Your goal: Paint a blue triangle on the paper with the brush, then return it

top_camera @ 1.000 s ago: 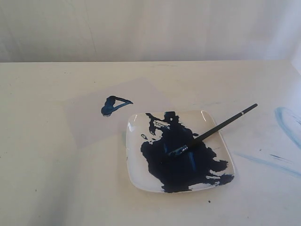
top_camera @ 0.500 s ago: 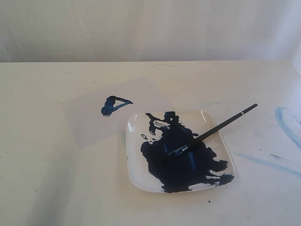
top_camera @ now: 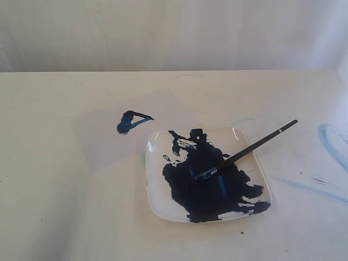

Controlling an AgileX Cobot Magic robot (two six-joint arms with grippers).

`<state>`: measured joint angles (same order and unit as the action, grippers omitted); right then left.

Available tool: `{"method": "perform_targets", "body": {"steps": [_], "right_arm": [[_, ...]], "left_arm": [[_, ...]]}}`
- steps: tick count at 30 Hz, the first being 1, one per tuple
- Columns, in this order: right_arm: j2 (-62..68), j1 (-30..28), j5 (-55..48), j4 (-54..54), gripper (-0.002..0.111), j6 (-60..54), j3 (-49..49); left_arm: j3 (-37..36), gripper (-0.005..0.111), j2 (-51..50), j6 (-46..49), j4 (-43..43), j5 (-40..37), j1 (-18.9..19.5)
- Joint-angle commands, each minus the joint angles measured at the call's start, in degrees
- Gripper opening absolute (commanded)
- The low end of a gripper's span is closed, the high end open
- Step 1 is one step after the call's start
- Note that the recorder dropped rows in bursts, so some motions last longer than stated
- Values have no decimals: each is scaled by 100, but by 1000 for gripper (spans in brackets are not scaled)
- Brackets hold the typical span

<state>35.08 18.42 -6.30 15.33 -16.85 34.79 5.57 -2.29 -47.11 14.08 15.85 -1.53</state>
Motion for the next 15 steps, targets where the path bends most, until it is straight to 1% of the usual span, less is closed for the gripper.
{"method": "perform_targets", "body": {"steps": [1,3,5,7,8,12,15], "right_arm": [[-27,-19,-2,-22,0,9,-15],[-27,-19,-2,-22,0,9,-15],[-27,-19,-2,-22,0,9,-15],[-27,-19,-2,-22,0,9,-15],[-27,-19,-2,-22,0,9,-15],[-27,-19,-2,-22,0,9,-15],[-27,-19,-2,-22,0,9,-15]], "left_arm": [[-40,0,21,2020,-1408,-619,-30],[-40,0,21,2815,-1960,-865,-30],[-40,0,21,3893,-2623,-1118,-30],[-69,0,21,4827,-2914,-1273,-30],[-113,0,21,4996,-2903,-1273,-30],[-397,0,21,4997,-2862,-1288,-30],[-557,0,21,4711,-2840,-1315,-30]]}}
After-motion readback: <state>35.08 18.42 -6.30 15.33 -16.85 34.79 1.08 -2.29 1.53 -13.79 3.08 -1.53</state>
